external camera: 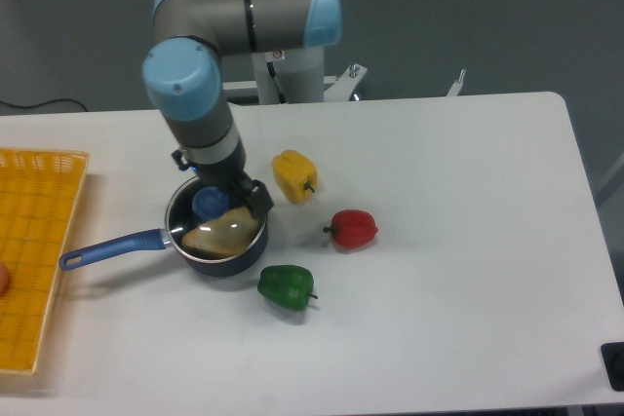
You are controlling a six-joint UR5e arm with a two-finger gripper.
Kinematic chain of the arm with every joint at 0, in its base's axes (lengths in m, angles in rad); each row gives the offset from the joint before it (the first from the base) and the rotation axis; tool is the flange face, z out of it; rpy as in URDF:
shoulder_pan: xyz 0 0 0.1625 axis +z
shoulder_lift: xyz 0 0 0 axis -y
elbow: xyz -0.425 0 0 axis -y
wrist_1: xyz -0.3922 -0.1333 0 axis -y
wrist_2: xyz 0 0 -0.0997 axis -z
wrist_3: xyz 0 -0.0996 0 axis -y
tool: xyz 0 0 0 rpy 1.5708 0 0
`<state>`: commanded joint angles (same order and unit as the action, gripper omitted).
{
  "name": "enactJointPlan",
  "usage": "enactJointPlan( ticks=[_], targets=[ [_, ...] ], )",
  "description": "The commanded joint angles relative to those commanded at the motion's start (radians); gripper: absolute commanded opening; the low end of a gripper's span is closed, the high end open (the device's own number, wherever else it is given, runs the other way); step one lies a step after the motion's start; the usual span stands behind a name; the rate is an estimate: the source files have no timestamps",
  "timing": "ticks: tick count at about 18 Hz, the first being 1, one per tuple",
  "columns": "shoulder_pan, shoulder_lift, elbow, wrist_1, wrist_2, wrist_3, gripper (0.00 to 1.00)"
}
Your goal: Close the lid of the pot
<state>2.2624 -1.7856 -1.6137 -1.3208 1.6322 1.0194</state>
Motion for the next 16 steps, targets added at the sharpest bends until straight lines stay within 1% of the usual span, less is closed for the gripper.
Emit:
enactJointPlan(
  ticks=[3,5,8,10,13,16],
  targets=[
    [0.057,0.005,0.003,0.0,-0.005,0.189,1.0],
    [0.097,0.006,0.012,0.0,-0.005,0.281,1.0],
    [0.156,0.005,0.021,-0.002,-0.005,0.378,1.0],
    [0.198,-0.003,0.04,-0.005,-0.006,0.447,1.0],
    [0.256,-0.015,0.081,-0.054,-0.009,0.556,1.0],
    [0.288,-0.038,0.1,-0.064,-0.012,0.605,1.0]
  ],
)
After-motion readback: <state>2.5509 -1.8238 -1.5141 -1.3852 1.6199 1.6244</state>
